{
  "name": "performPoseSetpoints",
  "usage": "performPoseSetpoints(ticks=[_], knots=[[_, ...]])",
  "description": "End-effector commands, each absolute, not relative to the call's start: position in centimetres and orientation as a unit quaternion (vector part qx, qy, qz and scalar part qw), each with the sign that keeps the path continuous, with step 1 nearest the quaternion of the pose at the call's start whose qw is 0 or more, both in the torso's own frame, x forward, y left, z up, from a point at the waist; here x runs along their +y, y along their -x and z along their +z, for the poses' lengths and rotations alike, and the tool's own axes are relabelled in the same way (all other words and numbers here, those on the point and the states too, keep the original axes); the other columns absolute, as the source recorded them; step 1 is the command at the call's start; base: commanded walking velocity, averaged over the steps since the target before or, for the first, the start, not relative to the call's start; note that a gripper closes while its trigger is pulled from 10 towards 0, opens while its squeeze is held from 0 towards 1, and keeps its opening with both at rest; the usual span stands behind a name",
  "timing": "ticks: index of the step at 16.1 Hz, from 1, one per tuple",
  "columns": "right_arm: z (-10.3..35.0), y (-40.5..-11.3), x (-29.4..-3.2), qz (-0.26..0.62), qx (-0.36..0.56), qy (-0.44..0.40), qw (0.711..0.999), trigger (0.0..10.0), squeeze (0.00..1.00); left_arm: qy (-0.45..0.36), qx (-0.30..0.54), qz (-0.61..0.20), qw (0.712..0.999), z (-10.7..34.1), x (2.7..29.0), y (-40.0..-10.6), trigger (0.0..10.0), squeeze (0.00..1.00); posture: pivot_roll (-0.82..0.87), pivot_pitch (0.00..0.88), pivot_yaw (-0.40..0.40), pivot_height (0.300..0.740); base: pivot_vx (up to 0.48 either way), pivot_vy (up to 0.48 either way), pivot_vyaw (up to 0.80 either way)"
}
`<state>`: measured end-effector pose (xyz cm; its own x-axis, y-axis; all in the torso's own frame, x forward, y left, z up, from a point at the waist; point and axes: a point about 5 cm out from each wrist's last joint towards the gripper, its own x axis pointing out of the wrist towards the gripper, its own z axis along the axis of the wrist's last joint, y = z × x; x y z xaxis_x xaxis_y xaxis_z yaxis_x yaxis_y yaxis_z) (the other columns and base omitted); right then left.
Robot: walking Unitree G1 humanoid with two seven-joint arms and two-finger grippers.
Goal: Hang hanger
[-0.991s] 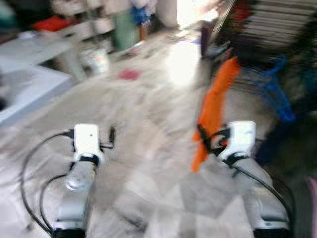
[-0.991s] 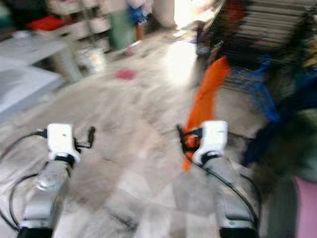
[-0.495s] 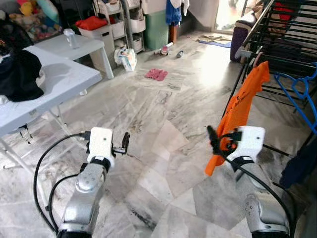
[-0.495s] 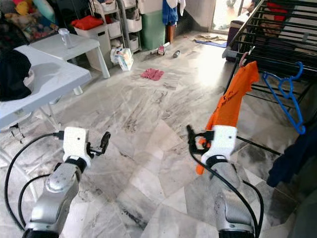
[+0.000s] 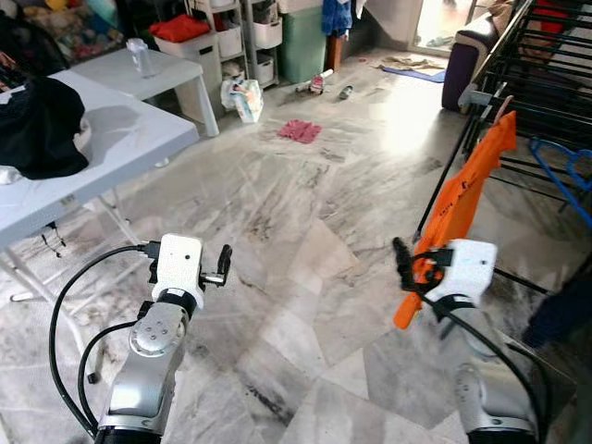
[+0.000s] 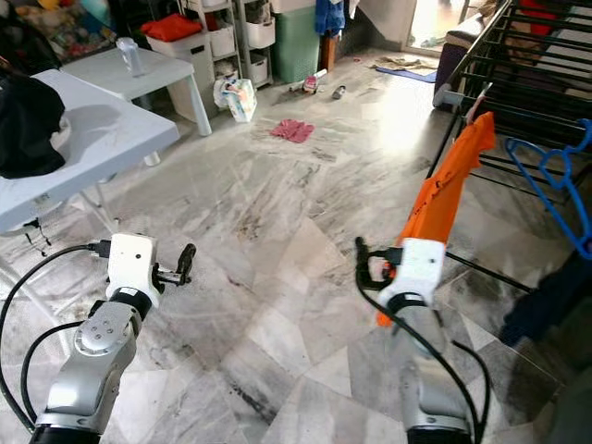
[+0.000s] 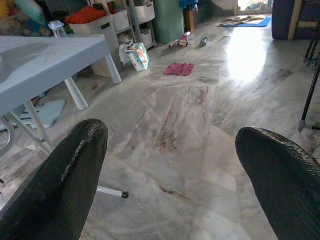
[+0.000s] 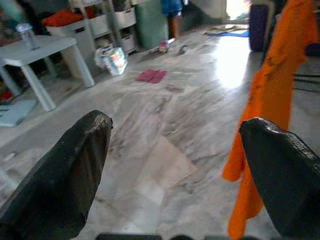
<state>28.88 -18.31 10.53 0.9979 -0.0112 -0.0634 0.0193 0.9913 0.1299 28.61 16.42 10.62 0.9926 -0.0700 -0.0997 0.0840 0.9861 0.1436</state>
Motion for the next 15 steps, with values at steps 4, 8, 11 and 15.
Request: performPoseSetpoints(ticks=[4,8,11,15], knots=[[10.8,-28.6,-17.5,-0.002,0.023,-0.06,0.998,10.0,0.0,-0.065,0.043,-0.057,0.995,10.5,15.8,-27.8,10.0,0.0,0.09,0.0,0.015,0.74,0.0,0.0,0.0],[11.6,-27.9,-16.1,0.047,0.021,-0.04,0.998,10.0,0.0,-0.1,0.042,-0.001,0.994,11.1,19.8,-25.5,10.0,0.0,0.09,0.014,-0.021,0.74,0.0,0.0,0.12],[11.4,-27.6,-15.9,0.054,0.029,-0.045,0.997,10.0,0.0,-0.112,0.058,0.015,0.992,10.2,20.4,-24.9,10.0,0.0,0.1,0.038,-0.033,0.74,0.0,0.0,0.7],[12.1,-28.2,-15.6,0.066,0.025,-0.042,0.997,10.0,0.0,-0.105,0.038,0.033,0.993,11.0,19.7,-25.0,10.0,0.0,0.12,0.049,-0.062,0.74,0.0,0.0,0.8]])
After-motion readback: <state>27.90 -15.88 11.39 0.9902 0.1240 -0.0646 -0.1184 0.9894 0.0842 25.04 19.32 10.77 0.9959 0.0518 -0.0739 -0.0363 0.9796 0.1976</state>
